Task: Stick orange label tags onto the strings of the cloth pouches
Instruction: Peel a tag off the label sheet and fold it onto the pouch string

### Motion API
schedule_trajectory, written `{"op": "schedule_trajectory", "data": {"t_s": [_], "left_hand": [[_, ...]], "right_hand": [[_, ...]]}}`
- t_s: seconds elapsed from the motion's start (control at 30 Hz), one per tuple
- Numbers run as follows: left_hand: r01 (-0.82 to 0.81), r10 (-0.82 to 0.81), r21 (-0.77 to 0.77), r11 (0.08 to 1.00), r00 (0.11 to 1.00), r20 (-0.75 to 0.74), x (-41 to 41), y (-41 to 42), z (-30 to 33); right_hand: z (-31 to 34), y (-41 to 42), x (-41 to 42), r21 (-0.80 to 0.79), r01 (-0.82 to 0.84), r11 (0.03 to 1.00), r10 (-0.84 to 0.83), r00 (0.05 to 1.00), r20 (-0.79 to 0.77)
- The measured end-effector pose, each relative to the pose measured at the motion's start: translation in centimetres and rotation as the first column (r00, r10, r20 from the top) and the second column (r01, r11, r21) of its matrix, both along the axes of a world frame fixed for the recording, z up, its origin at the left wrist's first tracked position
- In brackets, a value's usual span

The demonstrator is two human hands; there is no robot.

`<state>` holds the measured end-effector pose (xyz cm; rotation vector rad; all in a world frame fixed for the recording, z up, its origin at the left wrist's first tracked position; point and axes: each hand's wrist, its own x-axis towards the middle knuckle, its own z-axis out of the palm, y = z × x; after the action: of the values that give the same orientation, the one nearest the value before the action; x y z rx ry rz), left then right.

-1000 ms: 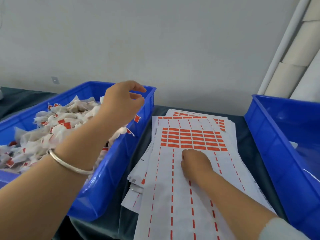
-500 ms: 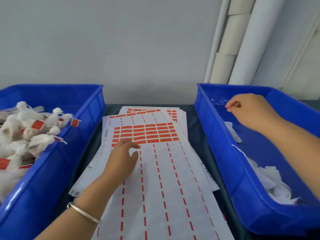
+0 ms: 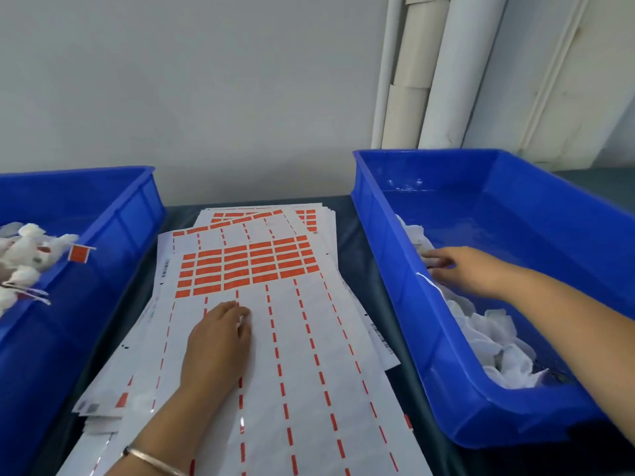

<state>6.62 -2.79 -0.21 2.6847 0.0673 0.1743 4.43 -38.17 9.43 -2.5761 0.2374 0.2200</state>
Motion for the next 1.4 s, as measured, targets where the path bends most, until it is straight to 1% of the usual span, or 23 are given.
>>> {"op": "schedule_trajectory", "data": {"t_s": [0.07, 0.1, 0.2, 0.27, 0.33, 0.4, 0.47, 0.53, 0.6, 0.67, 0.77, 0.87, 0.93, 1.0, 1.07, 1.17, 1.23, 1.27, 1.3, 1.33, 1.4], "left_hand": [[0.001, -0.001, 0.008, 1.0, 1.0, 0.003, 0.0, 0.0, -0.1], [-0.001, 0.001, 0.014, 1.0, 1.0, 0.003, 0.1, 0.0, -0.1], [-0.008, 0.008, 0.014, 1.0, 1.0, 0.009, 0.2, 0.0, -0.1], [-0.003, 0.003, 0.001, 1.0, 1.0, 0.015, 0.1, 0.0, -0.1], [0.001, -0.001, -0.003, 1.0, 1.0, 0.023, 0.1, 0.0, -0.2], [0.003, -0.003, 0.0, 1.0, 1.0, 0.025, 0.0, 0.1, -0.2], [0.004, -0.004, -0.004, 1.0, 1.0, 0.026, 0.0, 0.1, -0.1], [0.006, -0.005, -0.015, 1.0, 1.0, 0.025, 0.0, 0.1, 0.0], [0.012, -0.011, -0.025, 1.0, 1.0, 0.027, -0.1, 0.2, 0.0], [0.016, -0.015, -0.035, 0.999, 0.999, 0.029, -0.1, 0.3, 0.1], [0.021, -0.02, -0.06, 0.998, 1.0, 0.009, 0.2, 0.5, 0.2], [0.034, -0.041, -0.103, 0.994, 0.997, -0.067, 0.5, 0.6, 0.8], [0.029, -0.056, -0.205, 0.978, 0.991, -0.125, 0.6, 0.6, 1.6], [0.009, -0.059, -0.333, 0.943, 0.988, -0.142, 0.6, 0.6, 2.8], [0.023, -0.065, -0.444, 0.896, 0.995, -0.079, 0.3, 0.6, 4.4], [0.121, -0.113, -0.601, 0.79, 0.992, 0.052, -0.8, 0.3, 7.5], [0.212, -0.172, -0.669, 0.712, 0.977, 0.126, -1.6, 0.1, 9.6], [0.242, -0.191, -0.679, 0.693, 0.97, 0.151, -1.9, -0.1, 10.3], [0.26, -0.198, -0.662, 0.703, 0.966, 0.169, -2.0, -0.2, 10.6], [0.265, -0.192, -0.618, 0.74, 0.964, 0.184, -1.8, -0.3, 10.6], [0.225, -0.134, -0.485, 0.845, 0.967, 0.217, -1.2, -0.4, 9.9]], "right_hand": [[-0.4, 0.5, 0.3, -0.035, -0.061, 0.998, 0.06, 0.998, -0.024], [-0.5, 0.6, 0.5, -0.058, -0.06, 0.997, 0.058, 0.998, -0.037], [-0.4, 0.3, 0.7, -0.168, 0.034, 0.985, -0.042, 0.998, -0.047], [-0.2, -0.2, 0.6, -0.159, 0.081, 0.984, -0.09, 0.995, -0.045], [0.0, -0.5, 0.3, -0.056, 0.126, 0.99, -0.128, 0.991, -0.035], [0.5, -0.5, 0.0, 0.103, 0.197, 0.975, -0.203, 0.978, 0.046], [1.4, -0.4, -0.1, 0.259, 0.268, 0.928, -0.313, 0.938, 0.149], [2.5, -0.3, -0.3, 0.401, 0.311, 0.862, -0.413, 0.889, 0.199], [3.9, -0.1, -0.4, 0.498, 0.325, 0.804, -0.481, 0.848, 0.223], [5.3, 0.4, -0.4, 0.573, 0.298, 0.763, -0.515, 0.817, 0.26], [7.4, 2.1, -0.3, 0.671, 0.166, 0.722, -0.496, 0.801, 0.336], [9.0, 4.8, 0.3, 0.68, 0.058, 0.731, -0.436, 0.806, 0.4], [9.6, 7.0, 0.8, 0.668, 0.018, 0.744, -0.406, 0.806, 0.43], [10.0, 9.2, 1.2, 0.642, -0.011, 0.767, -0.378, 0.8, 0.465], [10.2, 11.4, 1.6, 0.631, -0.059, 0.774, -0.341, 0.8, 0.494], [9.9, 14.5, 2.2, 0.639, -0.112, 0.761, -0.298, 0.814, 0.498], [9.1, 16.5, 2.8, 0.607, -0.111, 0.787, -0.262, 0.831, 0.491], [8.5, 17.4, 3.1, 0.576, -0.104, 0.811, -0.24, 0.838, 0.49], [7.9, 18.3, 3.4, 0.546, -0.099, 0.832, -0.221, 0.844, 0.489], [7.1, 19.1, 3.6, 0.522, -0.098, 0.847, -0.204, 0.847, 0.49], [5.5, 20.4, 4.0, 0.473, -0.099, 0.875, -0.174, 0.849, 0.499]]}}
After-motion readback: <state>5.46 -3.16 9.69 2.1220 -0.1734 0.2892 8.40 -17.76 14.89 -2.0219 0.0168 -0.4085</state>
